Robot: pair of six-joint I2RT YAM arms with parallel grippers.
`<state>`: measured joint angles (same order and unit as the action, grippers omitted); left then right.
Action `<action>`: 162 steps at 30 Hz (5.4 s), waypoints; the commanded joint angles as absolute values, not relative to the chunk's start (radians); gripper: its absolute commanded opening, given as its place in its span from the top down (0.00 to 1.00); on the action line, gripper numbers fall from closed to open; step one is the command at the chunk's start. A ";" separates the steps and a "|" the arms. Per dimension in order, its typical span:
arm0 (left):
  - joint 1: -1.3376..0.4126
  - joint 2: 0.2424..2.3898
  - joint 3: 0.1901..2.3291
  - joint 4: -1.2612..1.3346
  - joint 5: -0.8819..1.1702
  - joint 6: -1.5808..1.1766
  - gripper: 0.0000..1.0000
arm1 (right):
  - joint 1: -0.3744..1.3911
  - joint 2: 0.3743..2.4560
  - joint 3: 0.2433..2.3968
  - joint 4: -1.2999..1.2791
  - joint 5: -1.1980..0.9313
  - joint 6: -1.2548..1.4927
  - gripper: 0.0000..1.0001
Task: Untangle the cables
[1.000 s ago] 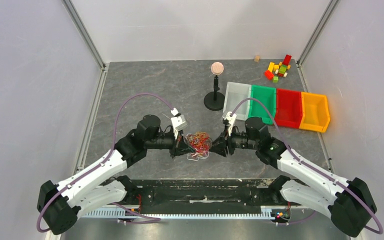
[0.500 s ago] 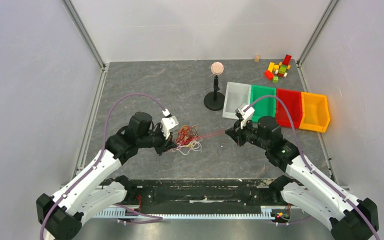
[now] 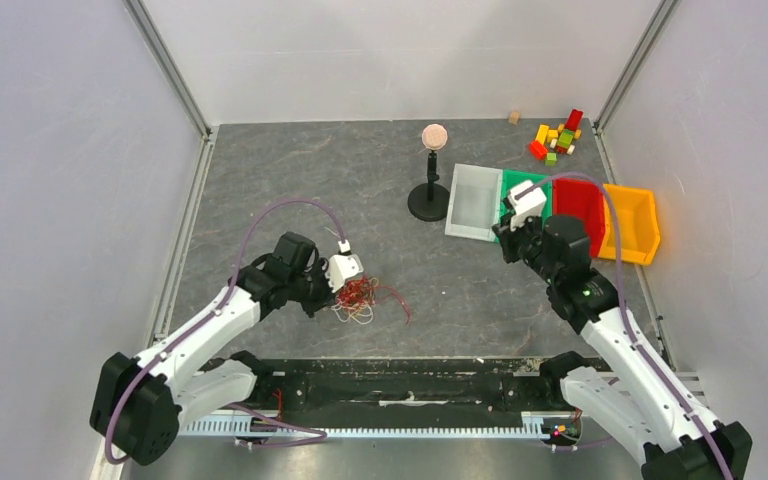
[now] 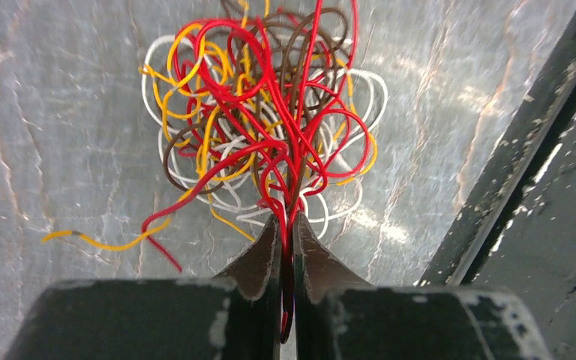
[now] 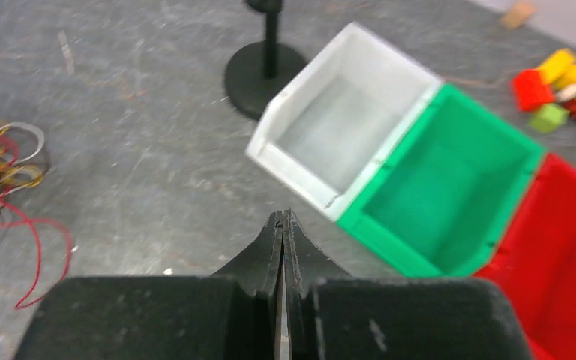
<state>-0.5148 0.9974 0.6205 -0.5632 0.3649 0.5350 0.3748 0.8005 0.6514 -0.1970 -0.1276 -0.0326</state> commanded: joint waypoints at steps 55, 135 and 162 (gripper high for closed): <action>-0.203 1.102 0.685 -0.715 0.370 0.775 0.91 | 0.448 0.879 1.002 -0.384 0.305 -0.202 1.00; -0.131 1.519 0.835 -0.593 0.117 0.466 0.36 | 0.443 0.986 1.761 -0.103 0.689 -0.697 1.00; -0.126 1.385 0.940 -0.643 0.370 0.378 0.36 | 0.444 1.071 1.747 -0.152 0.627 -0.723 1.00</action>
